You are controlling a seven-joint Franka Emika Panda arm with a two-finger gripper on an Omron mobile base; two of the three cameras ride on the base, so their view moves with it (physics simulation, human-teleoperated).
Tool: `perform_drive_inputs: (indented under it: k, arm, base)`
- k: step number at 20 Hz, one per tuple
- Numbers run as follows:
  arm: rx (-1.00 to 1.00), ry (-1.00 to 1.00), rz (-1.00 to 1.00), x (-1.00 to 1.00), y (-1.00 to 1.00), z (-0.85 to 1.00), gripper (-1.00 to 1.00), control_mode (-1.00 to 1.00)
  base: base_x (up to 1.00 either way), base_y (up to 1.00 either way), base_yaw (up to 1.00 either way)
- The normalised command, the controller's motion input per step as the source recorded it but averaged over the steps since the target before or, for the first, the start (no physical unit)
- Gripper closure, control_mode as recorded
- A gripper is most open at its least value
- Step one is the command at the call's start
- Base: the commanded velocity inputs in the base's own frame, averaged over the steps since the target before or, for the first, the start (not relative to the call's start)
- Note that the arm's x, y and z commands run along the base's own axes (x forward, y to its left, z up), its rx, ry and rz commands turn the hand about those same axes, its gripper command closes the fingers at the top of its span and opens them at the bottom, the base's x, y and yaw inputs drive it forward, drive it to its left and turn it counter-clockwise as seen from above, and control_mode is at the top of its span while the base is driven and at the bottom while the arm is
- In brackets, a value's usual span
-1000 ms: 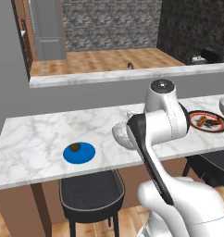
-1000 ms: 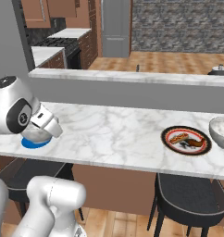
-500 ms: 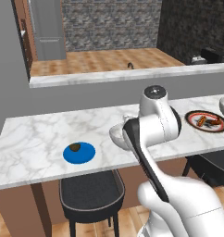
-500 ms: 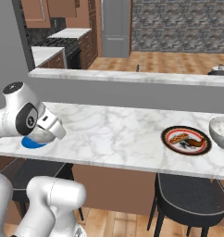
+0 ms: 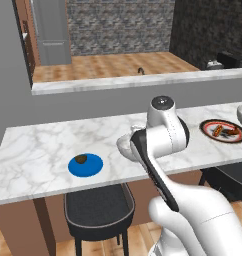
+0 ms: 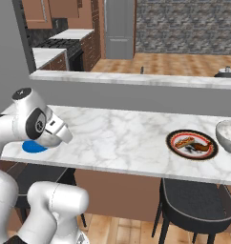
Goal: Take the smaller bowl and place it next to the appetizer plate on the dining counter , and place the larger bowl next to the plate with cooked food.
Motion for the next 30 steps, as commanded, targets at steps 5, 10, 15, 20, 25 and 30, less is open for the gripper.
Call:
perform_drive_inputs:
  k: [5,10,15,20,25,30]
  arm:
    - [0.0,0.0,0.0,0.16,0.09,-0.26,1.0,-1.0]
    - [0.0,0.0,0.0,0.14,0.22,-0.32,1.0,-1.0]
    - [0.0,0.0,0.0,0.22,0.08,-0.28,1.0,-1.0]
    - [0.0,0.0,0.0,0.32,0.0,-0.24,1.0,-1.0]
    - [0.0,0.0,0.0,0.34,0.0,-0.22,1.0,-1.0]
    - [0.0,0.0,0.0,0.28,0.09,-0.16,1.0,-1.0]
  base:
    - [0.0,0.0,0.0]
    - [0.0,0.0,0.0]
    - [0.0,0.0,0.0]
    - [0.0,0.0,0.0]
    - [0.0,0.0,0.0]
    - [0.0,0.0,0.0]
